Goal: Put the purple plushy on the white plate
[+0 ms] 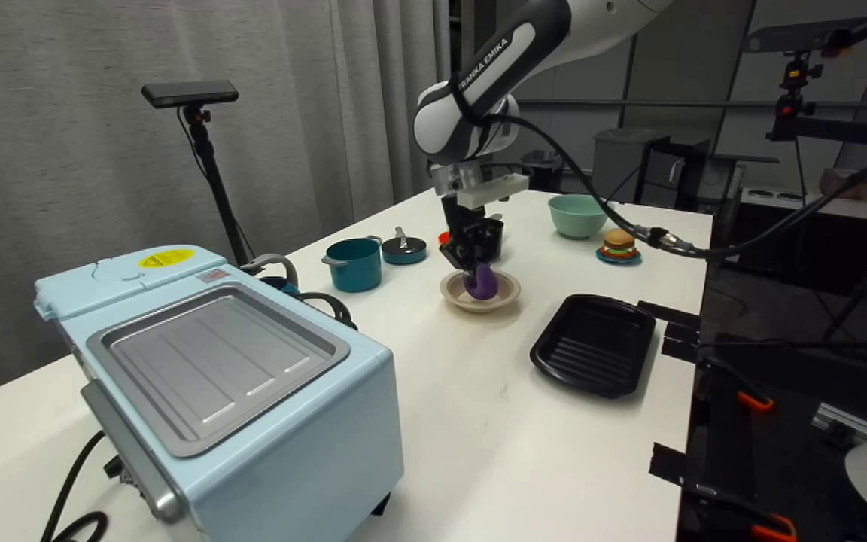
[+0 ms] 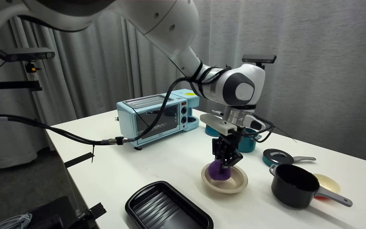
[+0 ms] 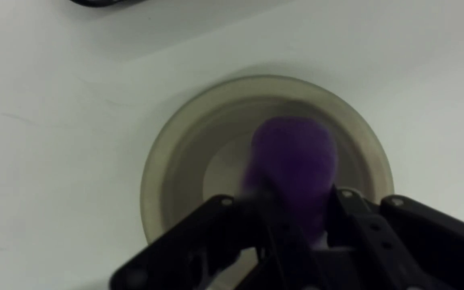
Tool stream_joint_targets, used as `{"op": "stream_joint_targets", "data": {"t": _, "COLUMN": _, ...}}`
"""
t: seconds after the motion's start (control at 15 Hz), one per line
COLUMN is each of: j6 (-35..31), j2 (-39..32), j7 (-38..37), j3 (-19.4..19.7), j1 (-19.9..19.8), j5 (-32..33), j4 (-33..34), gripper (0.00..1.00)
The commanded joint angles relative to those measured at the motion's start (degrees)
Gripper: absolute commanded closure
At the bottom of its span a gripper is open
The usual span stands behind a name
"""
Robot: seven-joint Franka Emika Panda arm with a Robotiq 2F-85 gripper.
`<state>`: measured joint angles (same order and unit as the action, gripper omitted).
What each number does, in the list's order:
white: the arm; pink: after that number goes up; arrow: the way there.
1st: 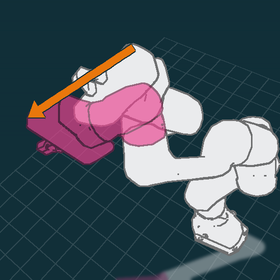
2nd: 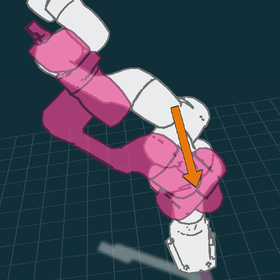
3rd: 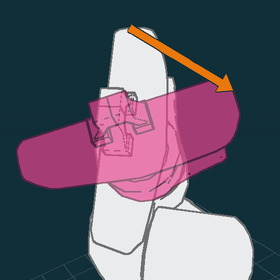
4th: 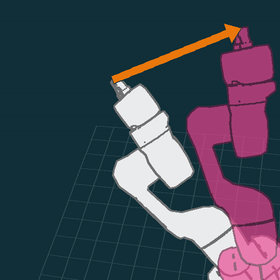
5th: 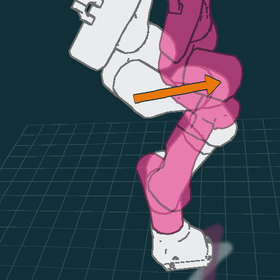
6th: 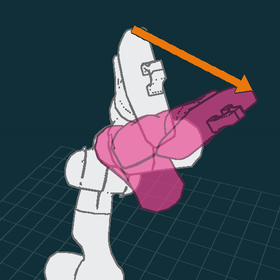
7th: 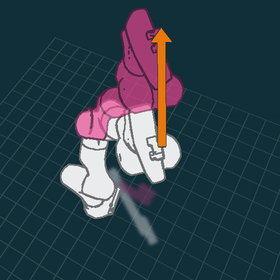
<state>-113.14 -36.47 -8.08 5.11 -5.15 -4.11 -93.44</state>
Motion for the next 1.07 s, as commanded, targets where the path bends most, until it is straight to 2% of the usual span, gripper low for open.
{"op": "stream_joint_targets", "data": {"t": 0.0, "j6": -2.3, "j2": -2.1, "j7": -0.9, "j3": 0.4, "j1": -0.3, "j5": 0.0, "j4": 0.8, "gripper": 0.94}}
{"op": "stream_joint_targets", "data": {"t": 0.2, "j6": -2.9, "j2": -2.3, "j7": -0.8, "j3": 0.5, "j1": -0.3, "j5": -0.1, "j4": 0.8, "gripper": 0.94}}
{"op": "stream_joint_targets", "data": {"t": 0.27, "j6": -2.9, "j2": -1.9, "j7": -0.8, "j3": 0.5, "j1": -0.2, "j5": 0.0, "j4": 0.6, "gripper": 0.52}}
{"op": "stream_joint_targets", "data": {"t": 0.4, "j6": -4.0, "j2": -1.5, "j7": -1.1, "j3": 0.4, "j1": 0.2, "j5": 0.1, "j4": -0.3, "gripper": 0.46}}
{"op": "stream_joint_targets", "data": {"t": 0.73, "j6": -5.1, "j2": 0.6, "j7": -0.7, "j3": 0.4, "j1": 0.4, "j5": 0.4, "j4": -1.5, "gripper": 0.06}}
{"op": "stream_joint_targets", "data": {"t": 0.8, "j6": -5.4, "j2": 1.5, "j7": -0.7, "j3": 0.4, "j1": 0.5, "j5": 0.4, "j4": -1.9, "gripper": 0.01}}
{"op": "stream_joint_targets", "data": {"t": 1.0, "j6": -5.2, "j2": 4.5, "j7": -0.4, "j3": 0.2, "j1": 0.5, "j5": 0.2, "j4": -2.6, "gripper": 0.00}}
